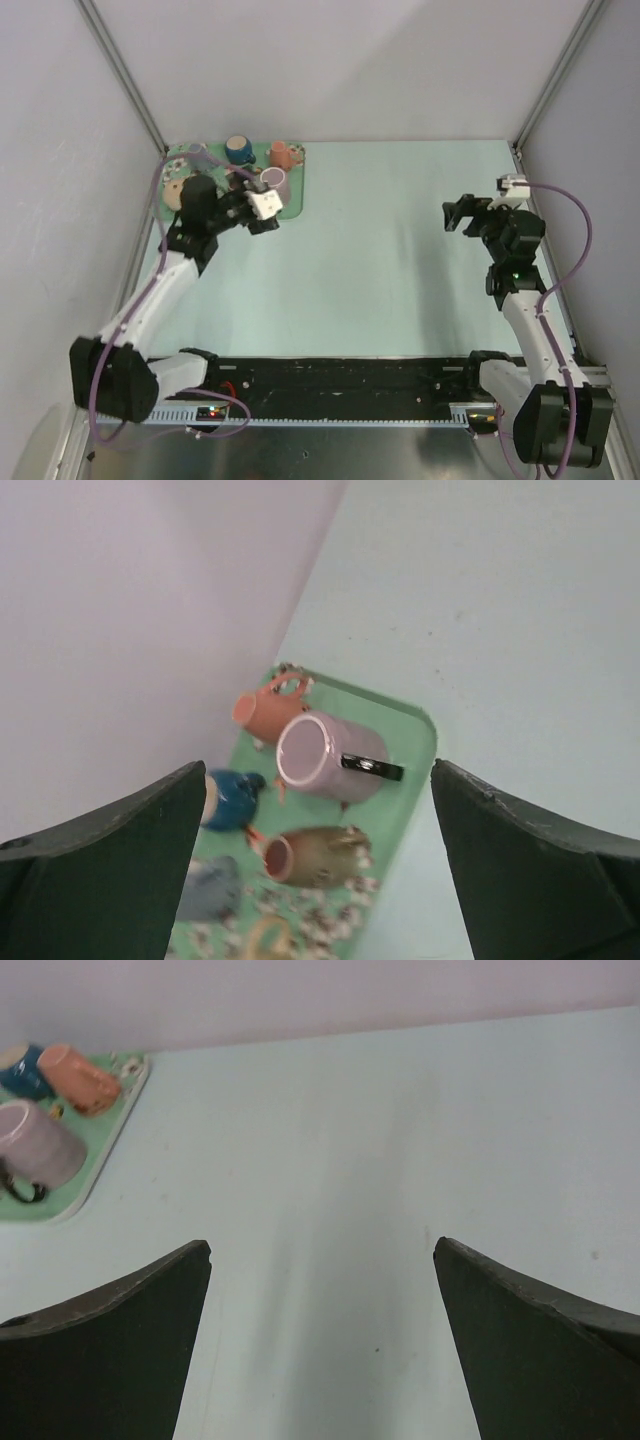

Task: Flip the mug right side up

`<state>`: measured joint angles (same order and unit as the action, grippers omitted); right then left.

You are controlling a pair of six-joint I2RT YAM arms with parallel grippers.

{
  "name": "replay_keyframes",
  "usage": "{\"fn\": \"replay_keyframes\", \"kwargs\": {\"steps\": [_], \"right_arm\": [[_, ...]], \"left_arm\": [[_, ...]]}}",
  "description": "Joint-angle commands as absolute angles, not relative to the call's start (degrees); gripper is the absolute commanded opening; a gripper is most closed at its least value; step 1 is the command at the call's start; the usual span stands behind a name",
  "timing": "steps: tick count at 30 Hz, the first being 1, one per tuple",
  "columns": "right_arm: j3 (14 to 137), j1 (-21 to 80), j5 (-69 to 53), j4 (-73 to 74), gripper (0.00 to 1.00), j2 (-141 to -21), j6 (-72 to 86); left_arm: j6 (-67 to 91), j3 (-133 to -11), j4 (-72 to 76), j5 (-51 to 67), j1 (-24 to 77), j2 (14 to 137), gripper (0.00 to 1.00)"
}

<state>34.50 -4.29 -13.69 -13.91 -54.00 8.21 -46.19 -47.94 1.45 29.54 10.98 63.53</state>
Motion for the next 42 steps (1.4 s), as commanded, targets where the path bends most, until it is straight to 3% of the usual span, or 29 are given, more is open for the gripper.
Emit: {"fn": "replay_keyframes", "kwargs": {"steps": [1, 6, 10, 20, 31, 36, 42], "right_arm": [[37.69, 0.61, -15.05, -6.79, 1.0, -53.58, 3.24], [37.94, 6.9, -13.75, -5.71, 1.0, -54.09, 1.38], [37.92, 10.06, -12.51, -5.02, 1.0, -55.29, 2.07], [37.97, 15.53, -9.12, -3.2, 1.0, -59.23, 2.93], [37.97, 16.78, -6.76, -2.62, 1.0, -61.4, 3.02], [37.94, 16.76, -6.7, -2.73, 1.0, -61.28, 2.32], [37.97, 16.78, -6.73, -3.17, 1.0, -60.72, 2.62]], "left_arm": [[-82.26, -59.72, -24.8, 31.42, 16.51, 73.63, 0.99], [-110.63, -67.25, -29.39, 21.84, 19.57, 85.63, 0.95], [-119.45, -75.41, -32.59, 18.42, 19.68, 95.4, 0.91], [-130.42, -85.15, -36.38, 7.22, 20.0, 110.92, 0.92], [-133.68, -92.64, -36.37, 0.56, 20.83, 120.27, 0.75], [-134.88, -91.96, -36.32, -1.23, 20.75, 120.85, 0.59], [-135.93, -91.06, -36.26, 0.17, 20.76, 119.22, 0.13]]}}
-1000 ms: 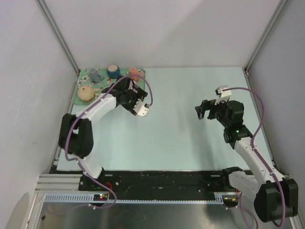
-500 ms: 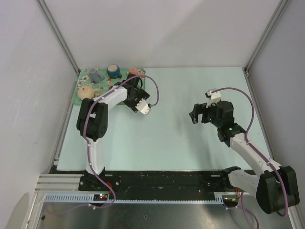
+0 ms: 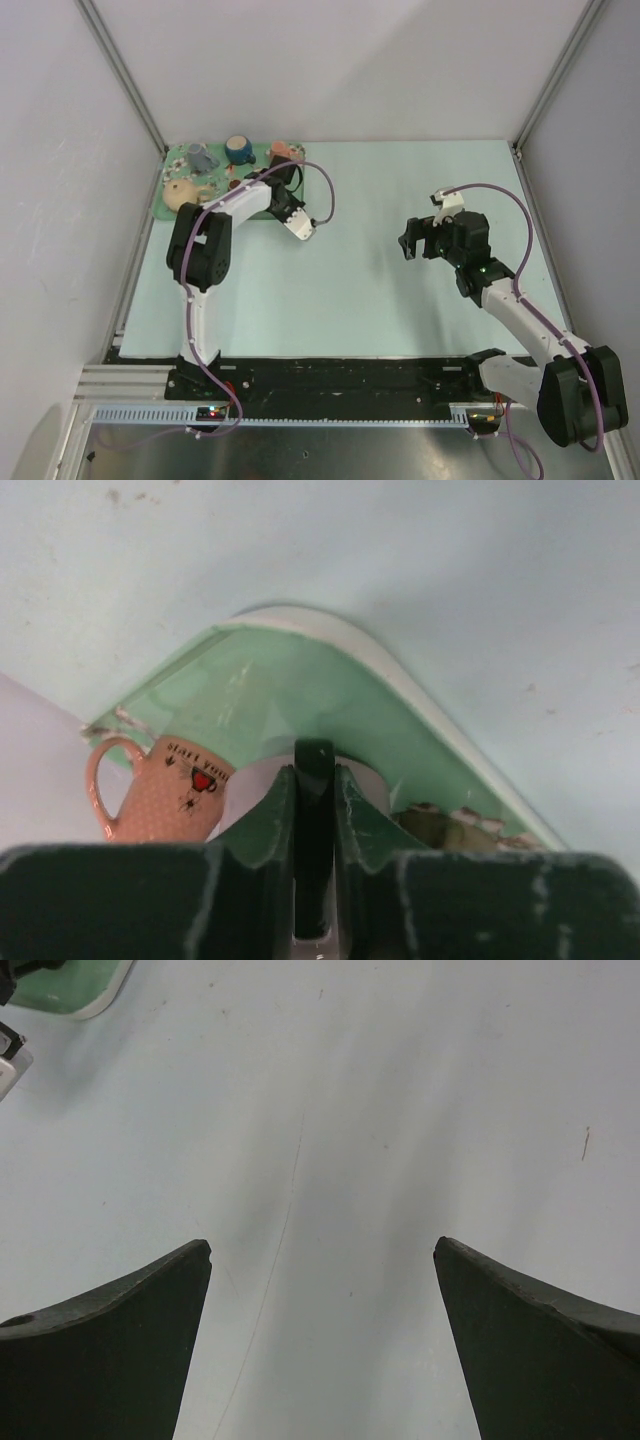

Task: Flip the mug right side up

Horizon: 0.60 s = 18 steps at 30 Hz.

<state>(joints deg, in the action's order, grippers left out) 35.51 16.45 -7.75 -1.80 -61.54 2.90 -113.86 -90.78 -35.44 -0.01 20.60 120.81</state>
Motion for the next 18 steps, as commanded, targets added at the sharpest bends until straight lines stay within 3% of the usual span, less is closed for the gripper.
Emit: {"fn": "replay_keyframes", "kwargs": {"steps": [1, 8, 13, 18], "right_arm": [[37.97, 16.78, -6.71, -3.21, 1.0, -60.55, 2.76], [39.62, 16.87, -6.89, -1.08, 1.0, -58.91, 6.05], [45.19, 16.87, -10.29, 6.08, 1.0, -60.89, 11.21], [51.84, 16.22, -22.47, 8.37, 1.0, -64.2, 17.52]], "left_arm": [[-136.21, -91.06, -36.24, 1.23, 20.79, 118.89, 0.07], [-126.49, -97.01, -33.39, 12.86, 21.71, 115.68, 0.0], [-100.43, -108.34, -32.99, 21.05, 22.91, 114.5, 0.0], [-73.86, -116.3, -32.95, 24.35, 23.2, 111.69, 0.0]]}}
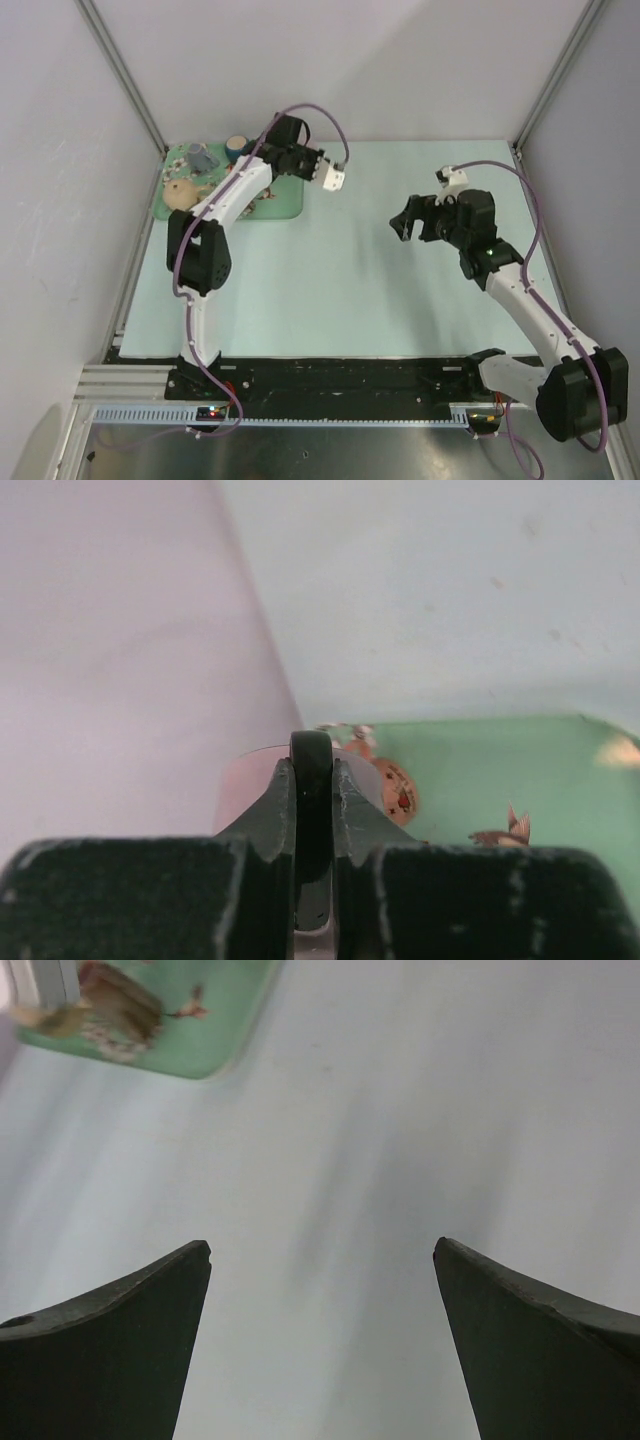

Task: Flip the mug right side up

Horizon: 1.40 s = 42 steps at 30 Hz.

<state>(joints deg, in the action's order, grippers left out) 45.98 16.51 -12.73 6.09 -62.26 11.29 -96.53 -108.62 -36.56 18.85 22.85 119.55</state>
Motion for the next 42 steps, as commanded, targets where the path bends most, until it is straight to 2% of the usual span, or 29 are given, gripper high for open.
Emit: {"fn": "replay_keyframes", "kwargs": {"steps": [1, 5, 12, 19, 22, 26, 29, 31, 32, 33, 34, 35, 36, 37, 38, 39, 40, 42], "right_arm": [[53.08, 15.98, -25.65, 8.14, 1.0, -64.97, 19.09], [57.33, 15.06, -34.06, 3.95, 1.0, -66.37, 24.48], [62.65, 17.32, -43.08, -10.42, 1.0, -68.2, 33.56], [66.42, 20.63, -43.9, -18.37, 1.0, -71.25, 37.75], [67.75, 22.13, -43.57, -19.91, 0.97, -72.56, 37.5], [68.31, 22.88, -43.33, -21.67, 0.87, -74.16, 38.29], [69.26, 23.8, -44.93, -21.74, 0.76, -76.0, 39.12], [69.68, 24.41, -45.66, -21.36, 0.55, -76.44, 38.96], [69.73, 24.6, -45.68, -21.19, 0.33, -76.36, 38.82], [69.8, 24.69, -45.34, -20.74, 0.17, -76.06, 38.44], [69.79, 24.78, -44.95, -20.0, 0.08, -75.74, 38.03], [69.79, 24.83, -43.92, -17.86, 0.04, -75.22, 36.86], [69.83, 24.72, -42.83, -15.7, 0.02, -74.48, 35.65], [69.81, 24.44, -40.49, -11.54, 0.01, -73.89, 33.47], [69.8, 24.22, -38.35, -7.97, 0.01, -73.11, 31.68], [69.79, 23.84, -34.95, -2.4, 0.0, -72.55, 29.02], [69.79, 23.65, -31.8, 2.23, 0.0, -72.09, 26.86], [69.85, 23.36, -24.3, 11.26, 0.0, -71.7, 22.36]], "left_arm": [[-66.24, -118.31, -33.0, 24.79, 23.16, 110.99, 0.0], [-41.81, -123.18, -32.96, 31.06, 22.78, 106.43, 0.0], [-14.98, -124.83, -32.92, 44.07, 23.97, 98.46, 0.0], [-11.33, -124.14, -32.92, 48.59, 27.11, 94.71, 0.0], [-12.19, -122.9, -32.91, 48.93, 28.66, 93.74, 0.0], [-13.55, -122.0, -32.94, 49.98, 30.01, 93.45, 0.0], [-14.2, -121.4, -32.95, 50.77, 31.13, 93.18, 0.0], [-13.9, -120.79, -32.93, 51.45, 31.8, 92.79, 0.0], [-13.41, -120.64, -32.95, 51.57, 31.98, 92.8, 0.0], [-12.68, -120.66, -32.91, 51.4, 32.03, 92.85, 0.0], [-12.19, -120.71, -32.98, 50.49, 32.01, 92.88, 0.0], [-11.67, -120.74, -33.01, 49.46, 32.0, 92.93, 0.01], [-11.15, -120.84, -32.99, 46.88, 32.0, 93.0, 0.3], [-10.63, -120.89, -33.02, 44.58, 31.99, 93.0, 0.65], [-10.41, -120.91, -32.94, 41.62, 31.82, 93.04, 0.82], [-10.39, -120.92, -32.91, 39.58, 31.55, 93.06, 0.91], [-10.43, -120.89, -32.93, 37.59, 31.03, 93.02, 0.95], [-10.69, -120.79, -32.91, 34.69, 29.82, 93.17, 0.98]]}}
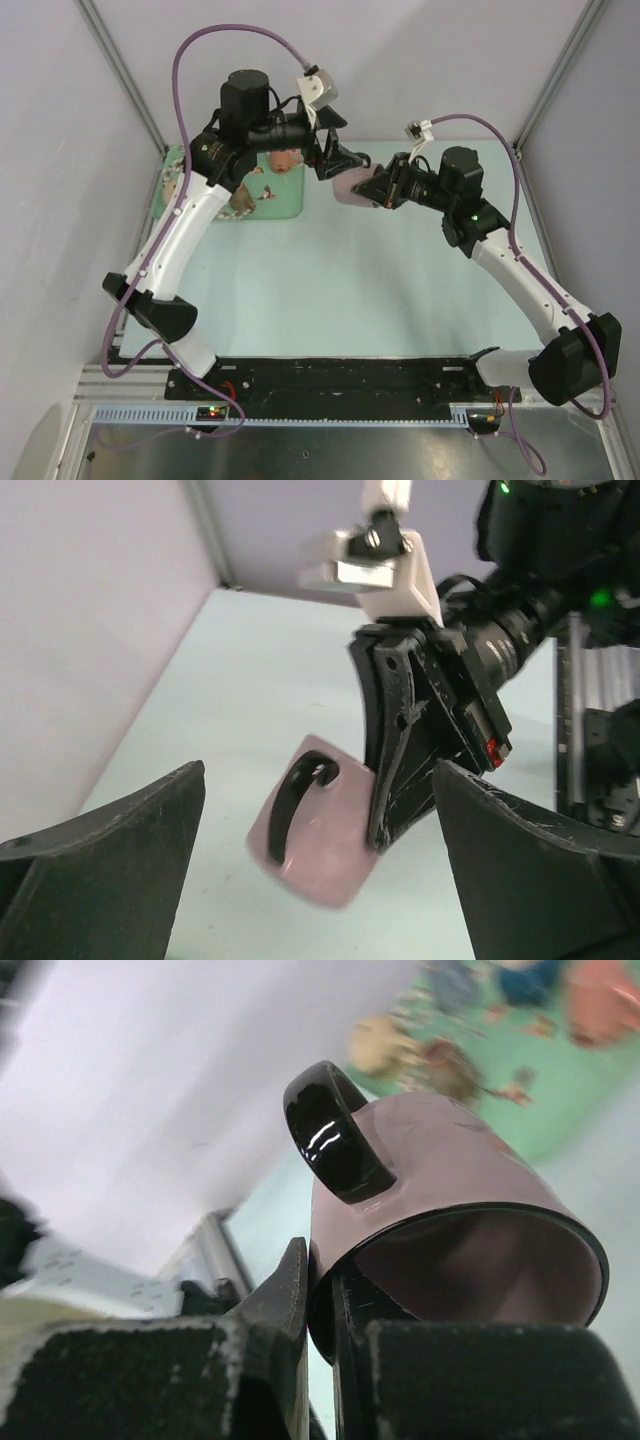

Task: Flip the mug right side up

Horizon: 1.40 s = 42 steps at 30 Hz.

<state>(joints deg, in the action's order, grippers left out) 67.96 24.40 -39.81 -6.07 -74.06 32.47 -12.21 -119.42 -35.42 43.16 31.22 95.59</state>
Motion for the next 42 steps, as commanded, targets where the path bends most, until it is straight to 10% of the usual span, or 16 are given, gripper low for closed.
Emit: {"fn": "replay_keyframes", "kwargs": {"steps": [1, 11, 31, 35, 42], "right_arm": [[69.86, 22.93, -20.28, 15.65, 0.0, -71.8, 20.63], [73.68, 17.9, 11.34, 48.05, 0.0, -84.81, 11.64], [73.25, 8.81, 8.8, 46.98, 0.01, -98.4, 11.05], [73.25, 8.53, 7.98, 46.56, 0.12, -98.64, 11.21], [73.14, 8.8, 7.12, 48.64, 0.59, -97.14, 11.73]], "left_arm": [[-11.37, -120.69, -32.98, 33.43, 29.15, 93.3, 0.99], [-54.03, -98.27, -33.37, 18.49, 23.87, 88.48, 1.0], [-112.85, -84.66, -35.02, 5.06, 11.51, 104.71, 0.76], [-114.6, -85.38, -34.94, 6.15, 11.67, 108.73, 0.78], [-109.54, -93.42, -34.97, 2.09, 10.81, 117.76, 0.71]]}}
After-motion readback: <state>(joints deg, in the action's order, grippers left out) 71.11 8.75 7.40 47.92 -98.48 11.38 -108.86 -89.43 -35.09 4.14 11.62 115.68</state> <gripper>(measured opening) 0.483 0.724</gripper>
